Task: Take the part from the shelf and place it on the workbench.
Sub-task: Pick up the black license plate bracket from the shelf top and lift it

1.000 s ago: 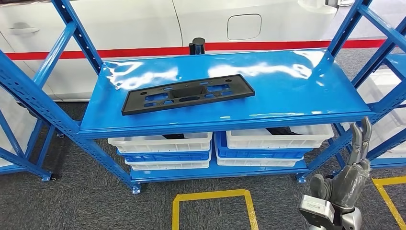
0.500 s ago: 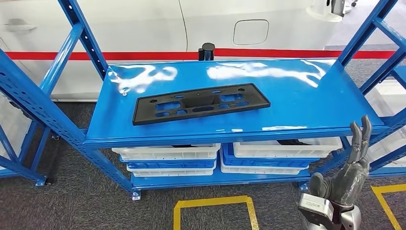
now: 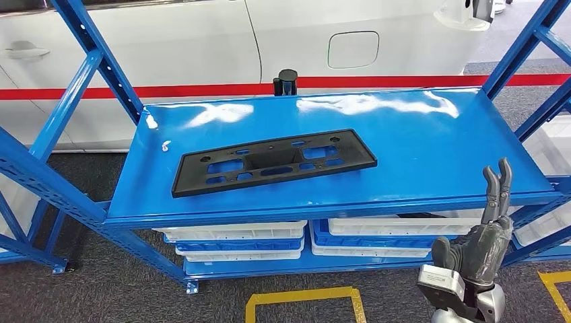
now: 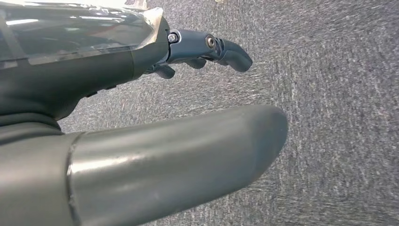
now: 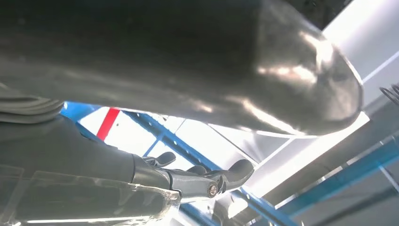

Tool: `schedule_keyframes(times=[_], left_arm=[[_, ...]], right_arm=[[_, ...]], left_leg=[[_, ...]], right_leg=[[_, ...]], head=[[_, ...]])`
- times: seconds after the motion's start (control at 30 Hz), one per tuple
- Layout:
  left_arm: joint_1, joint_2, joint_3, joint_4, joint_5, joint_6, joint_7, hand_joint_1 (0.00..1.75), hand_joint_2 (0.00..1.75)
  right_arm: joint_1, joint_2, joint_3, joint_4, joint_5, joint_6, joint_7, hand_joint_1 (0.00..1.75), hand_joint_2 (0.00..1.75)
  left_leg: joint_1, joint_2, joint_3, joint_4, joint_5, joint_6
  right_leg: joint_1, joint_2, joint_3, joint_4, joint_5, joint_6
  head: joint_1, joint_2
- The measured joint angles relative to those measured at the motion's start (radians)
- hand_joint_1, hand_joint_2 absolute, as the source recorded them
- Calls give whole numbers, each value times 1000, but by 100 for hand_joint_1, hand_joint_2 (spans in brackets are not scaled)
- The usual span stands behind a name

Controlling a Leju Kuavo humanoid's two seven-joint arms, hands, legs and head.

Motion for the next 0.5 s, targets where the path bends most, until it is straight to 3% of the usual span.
schedule_keyframes(times=[0.03, 0.07, 0.1, 0.17, 0.23, 0.3, 0.5], left_arm=[[0, 0, 0, 0, 0, 0, -1, 0, 0], [1, 0, 0, 0, 0, 0, -1, 0, 0], [1, 0, 0, 0, 0, -1, -1, 0, 0], [1, 2, 0, 0, -4, -9, -1, 0, 0], [-1, 9, -1, 1, -12, -37, -1, 0, 0], [-3, 16, -2, 0, -18, -58, -5, 0, 0], [-4, 10, -3, 0, -21, -16, -16, 0, 0]], right_arm=[[-6, -2, -1, 7, 2, 12, 7, 0, 0], [-13, -4, -3, 16, 5, 24, 16, 0, 0], [-22, -7, -5, 28, 11, 38, 26, 0, 0], [-47, -15, -10, 59, 29, 70, 47, 0, 0], [-85, -23, -14, 100, 49, 108, 69, 0, 0], [-128, -33, -15, 146, 68, 143, 85, 0, 0], [-221, -76, -14, 267, 91, 193, 107, 0, 0]], left_leg=[[3, 1, -45, 62, -13, -4], [6, 1, -80, 96, -9, -6], [8, 2, -96, 93, 18, -7], [12, 4, -74, -13, 115, -4], [8, 6, -32, -124, 174, 1], [4, 5, -15, -159, 181, 5], [-6, -2, -13, -162, 178, 14]], right_leg=[[0, 0, 4, 0, -5, -2], [0, 1, 10, 0, -10, -3], [-1, 2, 18, 0, -17, -2], [-2, 6, 38, 0, -31, 5], [3, 9, 53, 0, -44, 16], [11, 10, 54, 0, -54, 23], [9, 1, 71, -19, -54, 27]], head=[[0, 0], [0, 0], [0, 0], [0, 0], [0, 0], [1, 0], [0, 0]])
